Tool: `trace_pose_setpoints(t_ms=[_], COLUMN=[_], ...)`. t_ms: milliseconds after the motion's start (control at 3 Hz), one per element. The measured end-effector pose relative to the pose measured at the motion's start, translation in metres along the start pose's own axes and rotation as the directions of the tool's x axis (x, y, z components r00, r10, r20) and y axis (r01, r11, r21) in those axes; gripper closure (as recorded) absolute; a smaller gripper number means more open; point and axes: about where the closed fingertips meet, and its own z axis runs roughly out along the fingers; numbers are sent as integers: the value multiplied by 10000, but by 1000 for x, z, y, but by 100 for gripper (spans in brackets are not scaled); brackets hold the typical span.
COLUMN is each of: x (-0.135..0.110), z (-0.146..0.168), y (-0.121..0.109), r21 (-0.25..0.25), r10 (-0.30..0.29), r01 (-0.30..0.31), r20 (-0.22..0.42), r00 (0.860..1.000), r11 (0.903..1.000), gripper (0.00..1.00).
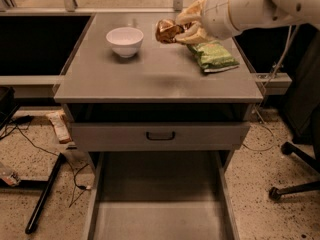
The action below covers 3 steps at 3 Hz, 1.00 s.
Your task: Pick orange can from middle drawer and place on counter
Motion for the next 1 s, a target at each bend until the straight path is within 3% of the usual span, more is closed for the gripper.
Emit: trace_pose_setpoints(t_ms=[333, 667, 1000], x=[16, 22, 21], z=[22, 31, 35], y=[6, 29, 67], r21=[-364, -913, -1689], r10=[697, 1295, 1911], r01=[-679, -1208, -1677], r20=[516, 963, 1330], r00=[9962, 9869, 9725], r11=[9970, 9885, 9713], gripper=[100, 100, 100])
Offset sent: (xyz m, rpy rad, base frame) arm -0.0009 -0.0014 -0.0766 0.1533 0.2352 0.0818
